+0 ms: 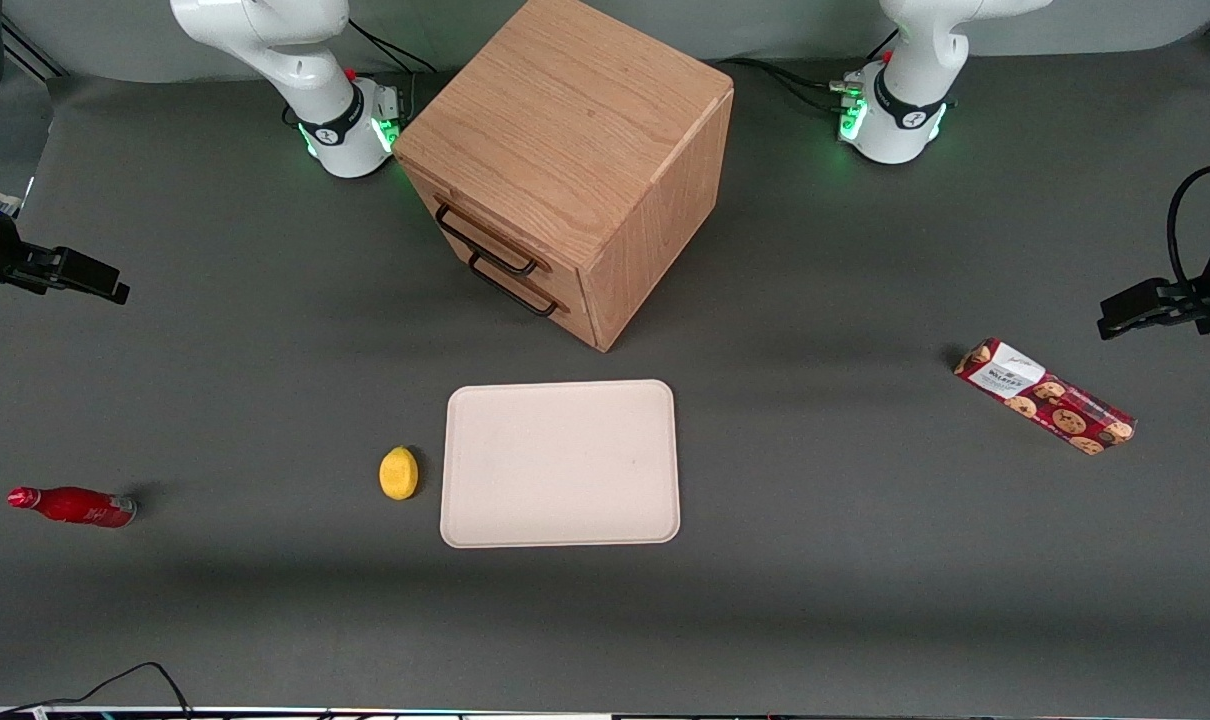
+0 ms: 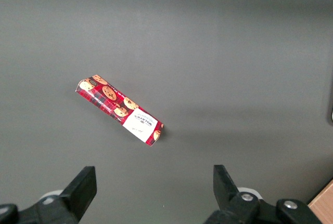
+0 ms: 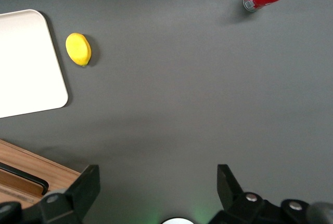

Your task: Open upper drawer

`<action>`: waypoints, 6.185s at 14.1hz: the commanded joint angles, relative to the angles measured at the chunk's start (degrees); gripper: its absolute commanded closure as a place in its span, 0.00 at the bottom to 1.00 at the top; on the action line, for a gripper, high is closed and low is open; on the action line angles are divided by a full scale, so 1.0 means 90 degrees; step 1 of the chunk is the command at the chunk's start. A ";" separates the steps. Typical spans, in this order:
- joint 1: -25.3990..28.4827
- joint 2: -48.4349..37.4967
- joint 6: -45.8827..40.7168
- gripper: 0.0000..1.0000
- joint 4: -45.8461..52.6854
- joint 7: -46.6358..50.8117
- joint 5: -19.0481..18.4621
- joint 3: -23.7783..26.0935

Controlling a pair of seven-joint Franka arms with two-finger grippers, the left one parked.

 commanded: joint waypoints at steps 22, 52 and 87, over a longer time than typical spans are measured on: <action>0.3789 -0.0168 -0.0514 0.00 0.0316 -0.0418 0.0781 -0.0072; 0.4015 0.0506 0.1058 0.00 -0.1383 -0.3582 0.2256 -0.0473; 0.3615 0.1111 0.2767 0.00 -0.2008 -0.4890 0.1866 -0.0424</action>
